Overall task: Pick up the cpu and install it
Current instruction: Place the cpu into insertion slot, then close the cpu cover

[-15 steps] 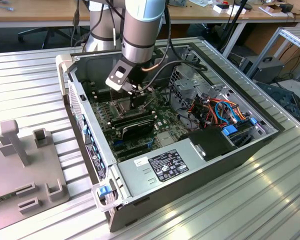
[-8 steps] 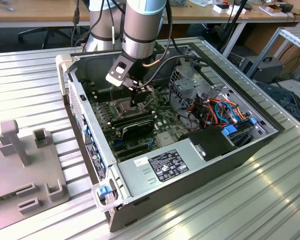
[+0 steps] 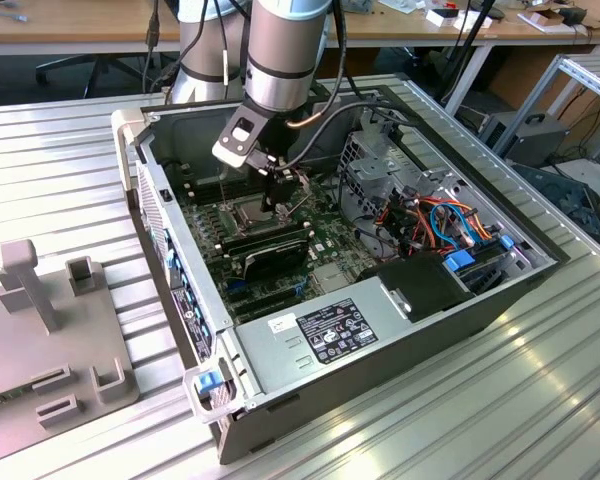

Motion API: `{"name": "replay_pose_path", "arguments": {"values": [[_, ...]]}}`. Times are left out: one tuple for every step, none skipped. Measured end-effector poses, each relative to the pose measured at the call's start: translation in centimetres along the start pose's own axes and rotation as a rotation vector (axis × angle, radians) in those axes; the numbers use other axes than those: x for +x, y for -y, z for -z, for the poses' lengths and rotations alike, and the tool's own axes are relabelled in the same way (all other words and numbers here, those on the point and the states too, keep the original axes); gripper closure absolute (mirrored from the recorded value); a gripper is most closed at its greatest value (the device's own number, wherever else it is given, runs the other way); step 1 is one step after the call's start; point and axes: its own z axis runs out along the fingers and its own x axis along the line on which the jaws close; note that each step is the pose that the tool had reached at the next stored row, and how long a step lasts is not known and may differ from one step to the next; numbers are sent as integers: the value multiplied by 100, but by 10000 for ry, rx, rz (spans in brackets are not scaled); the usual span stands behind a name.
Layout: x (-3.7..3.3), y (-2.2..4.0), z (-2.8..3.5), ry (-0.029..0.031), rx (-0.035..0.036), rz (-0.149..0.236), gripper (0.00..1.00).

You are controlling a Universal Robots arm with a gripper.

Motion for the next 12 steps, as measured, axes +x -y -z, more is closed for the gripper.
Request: {"name": "replay_pose_path", "arguments": {"values": [[0,0,0,0,0,0,39],[0,0,0,1,0,0,39],[17,0,0,4,0,-1,39],[33,0,0,7,0,-1,39],[33,0,0,5,0,-1,39],[33,0,0,6,0,-1,39],[33,0,0,5,0,-1,39],[33,0,0,5,0,-1,39],[33,0,0,5,0,-1,39],[33,0,0,4,0,-1,39],[33,0,0,4,0,-1,39],[33,0,0,4,1,-1,39]]}}
